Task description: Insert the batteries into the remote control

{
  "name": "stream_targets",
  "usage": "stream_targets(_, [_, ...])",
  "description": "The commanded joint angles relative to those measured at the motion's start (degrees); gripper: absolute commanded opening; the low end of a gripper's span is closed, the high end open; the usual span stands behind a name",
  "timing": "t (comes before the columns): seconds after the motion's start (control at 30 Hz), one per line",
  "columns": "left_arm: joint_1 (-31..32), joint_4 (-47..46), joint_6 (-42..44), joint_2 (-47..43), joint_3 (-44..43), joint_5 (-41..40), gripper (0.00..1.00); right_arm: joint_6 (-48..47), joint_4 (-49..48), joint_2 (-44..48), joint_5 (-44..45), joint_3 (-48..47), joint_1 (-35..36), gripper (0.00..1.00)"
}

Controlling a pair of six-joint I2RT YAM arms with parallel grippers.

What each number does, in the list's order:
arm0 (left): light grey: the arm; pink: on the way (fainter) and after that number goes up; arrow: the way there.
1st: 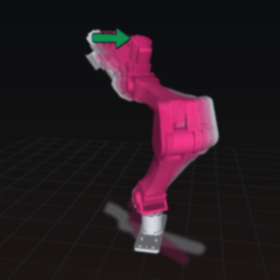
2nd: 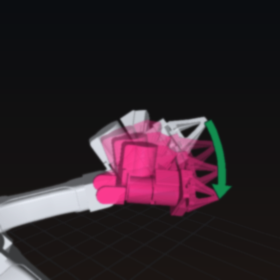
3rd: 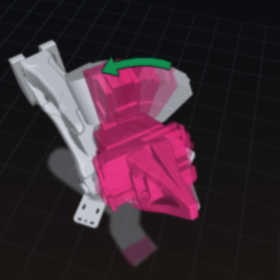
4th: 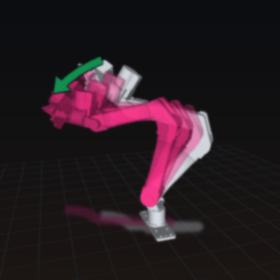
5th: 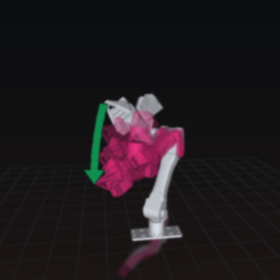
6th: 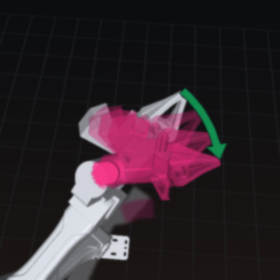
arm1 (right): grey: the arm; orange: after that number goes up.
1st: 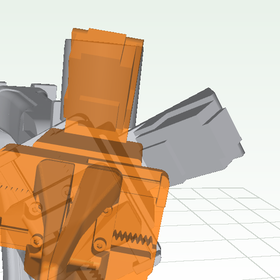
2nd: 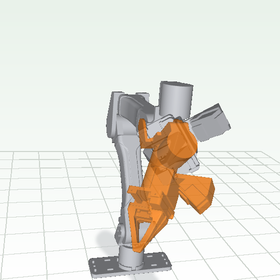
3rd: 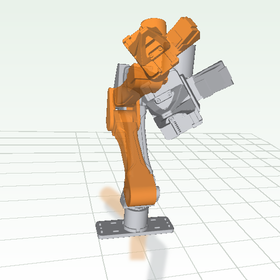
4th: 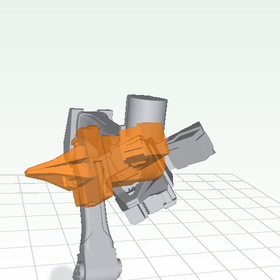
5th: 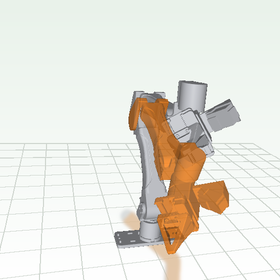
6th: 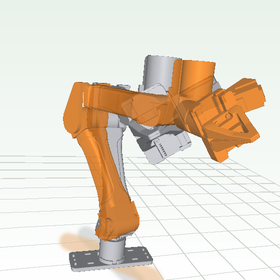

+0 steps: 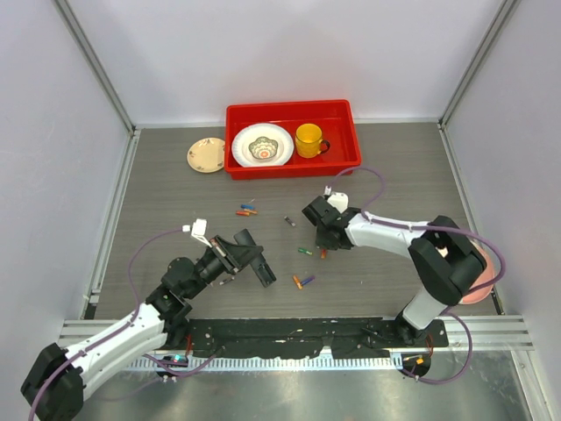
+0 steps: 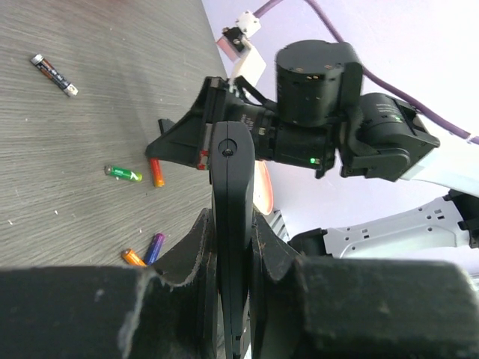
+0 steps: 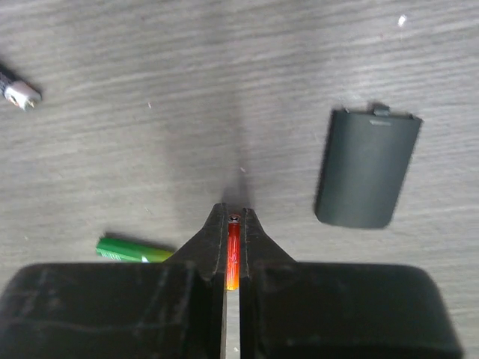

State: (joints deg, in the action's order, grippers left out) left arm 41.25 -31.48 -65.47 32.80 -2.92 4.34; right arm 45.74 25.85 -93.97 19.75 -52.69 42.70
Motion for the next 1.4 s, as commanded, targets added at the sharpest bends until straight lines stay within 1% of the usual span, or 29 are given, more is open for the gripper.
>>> stream_targets(0.0, [0.2,-4.5,1.2,2.8,3.6,1.9,0.0,-3.0,2.5,8.4,4.6,0.1,2.6,0.01])
stream_targets(0.03, [0.2,-4.8,1.1,3.7,3.1,2.1,0.0,-4.0,3.1,12.7,5.4,-0.5,3.5,0.01])
stream_targets(0.07, [0.2,-5.2,1.0,5.3,3.1,2.3,0.0,-5.1,3.2,14.9,6.4,-1.4,4.5,0.01])
stream_targets(0.1, [0.2,-6.2,1.0,6.5,1.4,2.7,0.0,-7.0,3.4,17.4,9.5,-1.8,5.5,0.01])
stream_targets(0.13, [0.2,-6.8,0.8,7.4,0.2,2.9,0.0,-8.4,3.4,21.3,10.2,-2.2,7.6,0.01])
stream_targets(0.2, [0.2,-8.7,0.9,11.0,-0.9,3.3,0.0,-11.4,2.5,25.5,12.2,-2.9,9.8,0.01])
stream_targets(0.23, [0.2,-9.3,0.9,12.4,-2.3,4.0,0.0,-14.0,2.5,27.2,13.6,-2.9,12.2,0.01])
stream_targets(0.27, [0.1,-9.9,0.9,14.0,-3.1,4.4,0.0,-15.3,1.8,30.5,14.9,-2.4,13.5,0.01])
stream_targets(0.3, [0.2,-11.6,0.8,16.8,-3.8,4.8,0.0,-16.6,1.5,31.9,16.2,-2.1,14.8,0.01])
stream_targets(0.33, [0.2,-12.5,0.4,18.7,-5.0,5.5,0.0,-19.0,1.1,33.3,19.6,-1.7,15.7,0.01])
stream_targets(0.4, [0.1,-15.5,-1.0,21.9,-6.3,6.6,0.0,-23.0,0.1,36.7,20.9,0.0,18.8,0.01])
stream_targets(0.43, [0.1,-17.0,-1.5,25.6,-7.3,7.2,0.0,-24.7,-1.8,37.9,21.1,0.8,19.8,0.01])
stream_targets(0.47, [0.2,-18.9,-2.1,27.5,-7.6,8.4,0.0,-27.7,-3.3,39.1,21.5,2.7,21.7,0.01])
stream_targets(0.5, [0.1,-23.2,-3.3,29.7,-8.0,8.8,0.0,-28.8,-4.8,41.8,20.8,3.5,22.6,0.01])
stream_targets(0.57, [0.1,-27.8,-4.8,35.8,-9.0,10.2,0.0,-30.2,-8.3,43.8,19.4,5.1,23.9,0.01])
stream_targets(0.6, [0.1,-32.2,-6.3,37.7,-9.6,10.5,0.0,-30.4,-9.5,44.3,19.4,5.5,25.4,0.01])
stream_targets(0.63, [0.1,-34.7,-7.1,39.5,-10.3,10.6,0.0,-30.4,-10.6,45.4,19.4,5.8,26.1,0.01])
stream_targets(0.67, [0.1,-37.4,-8.3,43.4,-10.6,10.6,0.0,-30.7,-14.3,46.0,19.5,7.2,27.1,0.01])
stream_targets(0.7, [0.1,-43.0,-9.2,45.0,-10.8,10.0,0.0,-30.8,-16.6,46.5,20.4,8.2,28.8,0.01])
stream_targets(0.73, [0.1,-45.7,-10.9,46.8,-11.3,9.7,0.0,-30.9,-19.0,47.7,20.4,9.2,29.6,0.01])
stream_targets(0.77, [0.1,-47.9,-11.5,49.2,-11.6,9.5,0.0,-30.9,-22.9,47.9,20.1,10.5,30.1,0.01])
stream_targets(0.8, [0.1,-51.2,-12.0,50.3,-12.0,9.4,0.0,-30.8,-24.3,47.8,19.1,10.7,30.5,0.01])
stream_targets(0.93, [0.1,-55.6,-12.7,52.5,-12.9,8.2,0.0,-30.3,-25.6,44.7,14.0,9.7,31.3,0.01])
stream_targets(1.0, [0.1,-56.1,-12.8,52.9,-13.4,7.8,0.0,-30.2,-27.6,42.6,12.9,9.8,31.9,0.01])
stream_targets(1.17, [0.1,-57.1,-13.1,52.5,-14.2,7.9,0.0,-29.7,-30.7,41.1,11.6,11.7,32.9,0.01])
stream_targets(1.37, [0.2,-57.1,-12.4,51.0,-13.4,6.9,0.0,-28.4,-30.4,39.5,12.2,12.0,33.6,0.01])
